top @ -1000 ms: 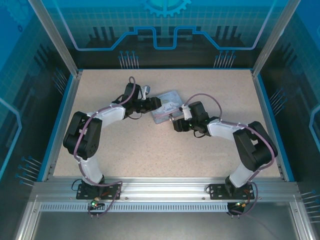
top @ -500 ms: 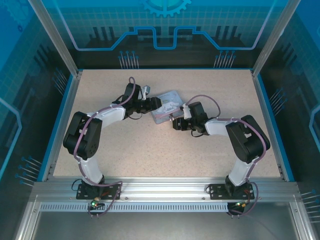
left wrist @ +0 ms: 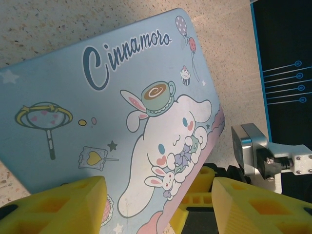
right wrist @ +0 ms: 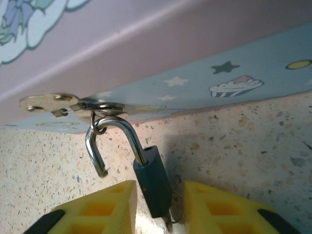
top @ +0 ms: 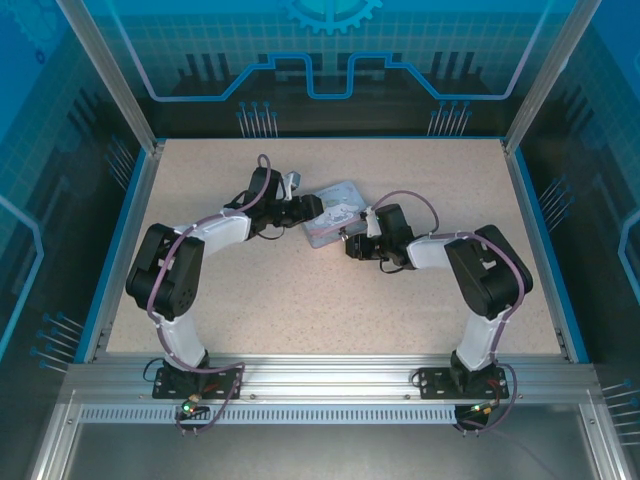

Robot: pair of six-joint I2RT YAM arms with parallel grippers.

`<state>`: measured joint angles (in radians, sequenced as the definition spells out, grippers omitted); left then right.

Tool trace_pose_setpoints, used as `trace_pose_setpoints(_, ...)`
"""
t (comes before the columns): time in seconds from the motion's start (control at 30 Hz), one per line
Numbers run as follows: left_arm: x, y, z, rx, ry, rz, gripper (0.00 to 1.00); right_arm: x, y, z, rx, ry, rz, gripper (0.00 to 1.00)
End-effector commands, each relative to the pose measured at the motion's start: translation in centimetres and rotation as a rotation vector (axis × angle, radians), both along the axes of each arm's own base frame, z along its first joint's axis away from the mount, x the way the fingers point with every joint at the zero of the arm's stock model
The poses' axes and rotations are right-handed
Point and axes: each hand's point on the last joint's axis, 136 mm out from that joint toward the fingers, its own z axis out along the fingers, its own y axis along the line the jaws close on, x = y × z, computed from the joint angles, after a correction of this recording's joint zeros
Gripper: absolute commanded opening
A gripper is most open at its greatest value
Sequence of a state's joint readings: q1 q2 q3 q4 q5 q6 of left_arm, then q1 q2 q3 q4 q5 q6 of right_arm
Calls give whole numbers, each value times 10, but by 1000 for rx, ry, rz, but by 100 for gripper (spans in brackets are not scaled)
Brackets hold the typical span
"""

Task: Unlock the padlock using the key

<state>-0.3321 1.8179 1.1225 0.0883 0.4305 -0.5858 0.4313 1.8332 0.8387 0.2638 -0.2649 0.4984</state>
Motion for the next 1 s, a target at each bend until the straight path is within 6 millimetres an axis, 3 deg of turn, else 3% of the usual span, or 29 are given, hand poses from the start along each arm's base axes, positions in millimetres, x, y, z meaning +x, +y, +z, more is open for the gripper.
trace_pose_setpoints(0.0, -15, -1, -8, 11, 50, -4, 60, 11, 5, 9, 33, -28, -6, 23)
trace_pose_setpoints(0.23, -19, 3, -8, 22, 47, 9, 60, 9, -5, 11, -3, -42, -39, 7)
trace_pose_setpoints(0.6, -44, -3, -3, 38, 34, -5, 60, 10, -19, 17, -22, -21, -153, 2)
trace_pose_setpoints(0.8, -39, -6, 32, -5, -40, -4, 60, 7, -16, 10, -40, 0, -146, 2)
trace_pose_setpoints(0.97, -34, -22, 57, -17, -90, -40, 61, 6, -15, 8, -54, -4, -145, 1)
